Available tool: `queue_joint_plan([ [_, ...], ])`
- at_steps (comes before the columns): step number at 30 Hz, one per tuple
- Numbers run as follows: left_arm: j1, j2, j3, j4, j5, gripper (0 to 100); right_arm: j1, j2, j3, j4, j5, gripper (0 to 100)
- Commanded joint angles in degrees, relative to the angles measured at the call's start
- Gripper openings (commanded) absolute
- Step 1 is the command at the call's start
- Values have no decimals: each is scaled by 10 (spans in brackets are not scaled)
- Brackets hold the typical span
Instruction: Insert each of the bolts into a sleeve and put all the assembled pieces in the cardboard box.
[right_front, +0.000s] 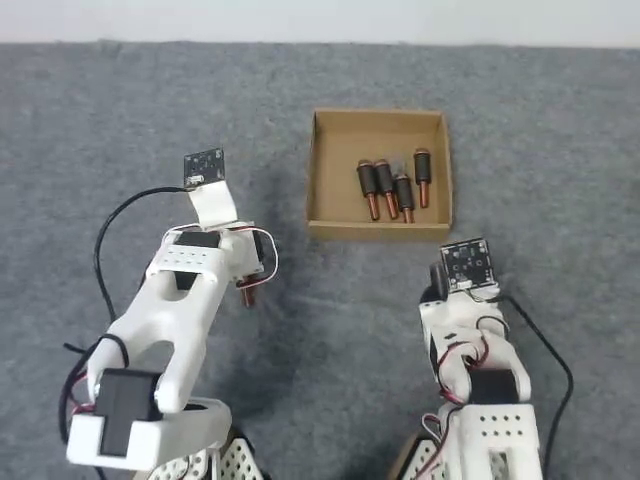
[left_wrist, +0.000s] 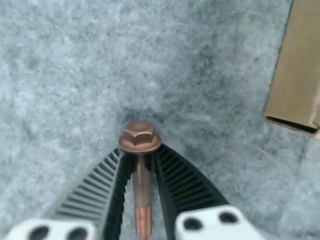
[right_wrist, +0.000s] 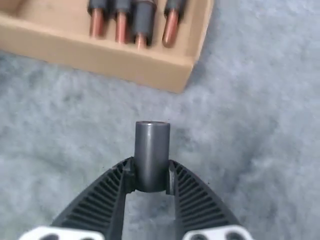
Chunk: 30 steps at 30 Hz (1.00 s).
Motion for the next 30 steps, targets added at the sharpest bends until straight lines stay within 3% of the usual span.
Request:
queue_joint_plan([
  [1,1,-5,-36,4,-8,12,4,83,-58,10,10,6],
  [15,1,-4,-36,3,-8,12,6,452,-229,5,-25,10],
  [22,1,-3,-36,3,-8,12,1,523,-264,10,-32,168],
  [26,1,-3,-37,3,-8,12,1,519,-279,20,-32,139],
  [30,1,-2,-37,3,-9,12,1,520,-347,104,-32,112],
])
